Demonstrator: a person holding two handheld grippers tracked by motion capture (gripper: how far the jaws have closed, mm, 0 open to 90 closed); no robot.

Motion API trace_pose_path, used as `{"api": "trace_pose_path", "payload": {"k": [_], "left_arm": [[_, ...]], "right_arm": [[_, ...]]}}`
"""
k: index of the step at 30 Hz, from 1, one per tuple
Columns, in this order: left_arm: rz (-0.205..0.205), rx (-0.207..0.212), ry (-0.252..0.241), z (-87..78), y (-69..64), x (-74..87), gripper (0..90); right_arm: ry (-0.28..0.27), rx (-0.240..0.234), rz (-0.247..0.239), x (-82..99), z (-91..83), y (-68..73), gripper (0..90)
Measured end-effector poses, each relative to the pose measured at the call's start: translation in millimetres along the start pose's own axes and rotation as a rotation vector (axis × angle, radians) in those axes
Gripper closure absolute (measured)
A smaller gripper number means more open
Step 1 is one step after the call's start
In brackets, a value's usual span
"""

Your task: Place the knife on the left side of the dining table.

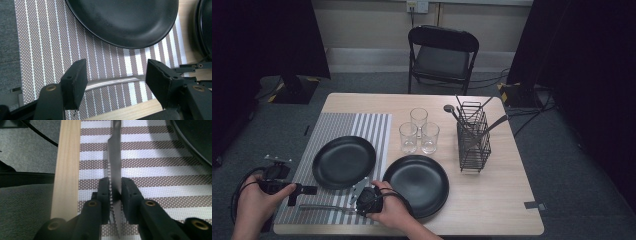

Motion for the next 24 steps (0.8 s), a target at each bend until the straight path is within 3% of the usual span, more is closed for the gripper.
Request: {"api": "trace_pose_path", "payload": {"k": [5, 24], "left_arm": [[-0.001, -0.002, -0.001, 0.4, -0.3, 0.0, 33.9], [0.002, -0.01, -0.005, -1.0, 0.8, -0.5, 34.0]], "right_arm": [[-0.002, -0.004, 0.025, 0.5, -0.4, 1.0, 74.8], [-0.005, -0.021, 0.043, 0.0, -0.3, 0.7, 73.6]]}}
Point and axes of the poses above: each handheld gripper's, and its own axes: z roughly forward along the jaws, x roughly out of its underside, y roughly to its left, the point moved 10 cm from there along z, roughly forward along the jaws, and after that the axes turned 2 degrees about -y, right-handed, at the moved point
